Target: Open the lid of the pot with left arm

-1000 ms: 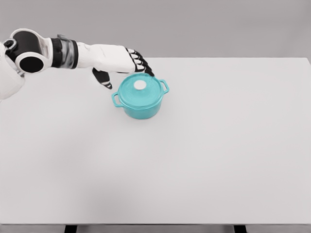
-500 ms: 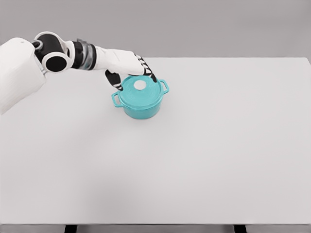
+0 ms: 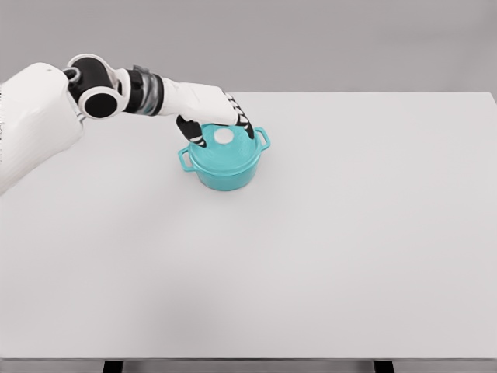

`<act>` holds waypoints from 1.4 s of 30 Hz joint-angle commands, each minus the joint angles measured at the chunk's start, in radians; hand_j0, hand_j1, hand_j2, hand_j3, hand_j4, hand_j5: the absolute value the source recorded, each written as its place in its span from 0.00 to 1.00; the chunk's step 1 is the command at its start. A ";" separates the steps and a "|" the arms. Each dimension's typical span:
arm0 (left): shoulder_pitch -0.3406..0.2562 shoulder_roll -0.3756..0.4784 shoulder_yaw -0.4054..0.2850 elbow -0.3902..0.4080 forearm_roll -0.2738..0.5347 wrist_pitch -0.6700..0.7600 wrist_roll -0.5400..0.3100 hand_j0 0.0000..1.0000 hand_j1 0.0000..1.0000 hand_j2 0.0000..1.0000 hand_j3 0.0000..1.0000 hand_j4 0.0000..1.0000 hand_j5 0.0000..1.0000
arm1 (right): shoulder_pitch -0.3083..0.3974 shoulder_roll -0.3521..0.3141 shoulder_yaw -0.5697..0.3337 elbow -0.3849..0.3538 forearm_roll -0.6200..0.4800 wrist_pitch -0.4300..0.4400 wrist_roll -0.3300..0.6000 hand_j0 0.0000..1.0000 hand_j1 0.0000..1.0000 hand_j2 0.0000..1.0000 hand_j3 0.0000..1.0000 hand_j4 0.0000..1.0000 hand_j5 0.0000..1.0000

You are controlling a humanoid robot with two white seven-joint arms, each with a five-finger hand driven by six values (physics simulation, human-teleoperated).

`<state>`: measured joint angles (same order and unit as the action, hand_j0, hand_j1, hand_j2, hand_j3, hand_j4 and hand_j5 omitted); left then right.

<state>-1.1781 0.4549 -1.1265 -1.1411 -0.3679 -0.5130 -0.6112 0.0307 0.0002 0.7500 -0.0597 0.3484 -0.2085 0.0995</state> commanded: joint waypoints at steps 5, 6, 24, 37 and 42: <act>0.000 -0.025 -0.010 0.040 -0.029 0.001 0.000 0.81 0.81 0.81 0.81 0.81 0.81 | 0.000 0.000 0.000 0.000 0.000 0.000 0.000 1.00 1.00 1.00 1.00 1.00 1.00; 0.002 -0.025 -0.013 0.041 -0.034 0.001 0.000 0.80 0.80 0.80 0.80 0.80 0.80 | 0.000 0.000 0.000 0.000 0.000 0.000 0.000 1.00 1.00 1.00 1.00 1.00 1.00; 0.005 -0.041 -0.013 0.040 -0.048 0.001 0.000 0.63 0.63 0.63 0.63 0.63 0.63 | 0.000 0.000 0.000 0.000 0.000 0.000 0.000 1.00 1.00 1.00 1.00 1.00 1.00; 0.000 -0.016 -0.012 0.038 -0.045 -0.010 0.000 0.49 0.49 0.49 0.49 0.49 0.49 | 0.000 0.000 0.000 0.000 0.000 0.000 0.000 1.00 1.00 1.00 1.00 1.00 1.00; -0.018 0.057 -0.009 0.027 -0.036 -0.035 0.000 0.47 0.47 0.47 0.47 0.47 0.47 | 0.000 0.000 0.000 0.000 0.000 0.000 0.000 1.00 1.00 1.00 1.00 1.00 1.00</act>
<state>-1.1980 0.4838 -1.1386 -1.1108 -0.4096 -0.5360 -0.6110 0.0307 0.0002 0.7501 -0.0597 0.3484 -0.2085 0.0995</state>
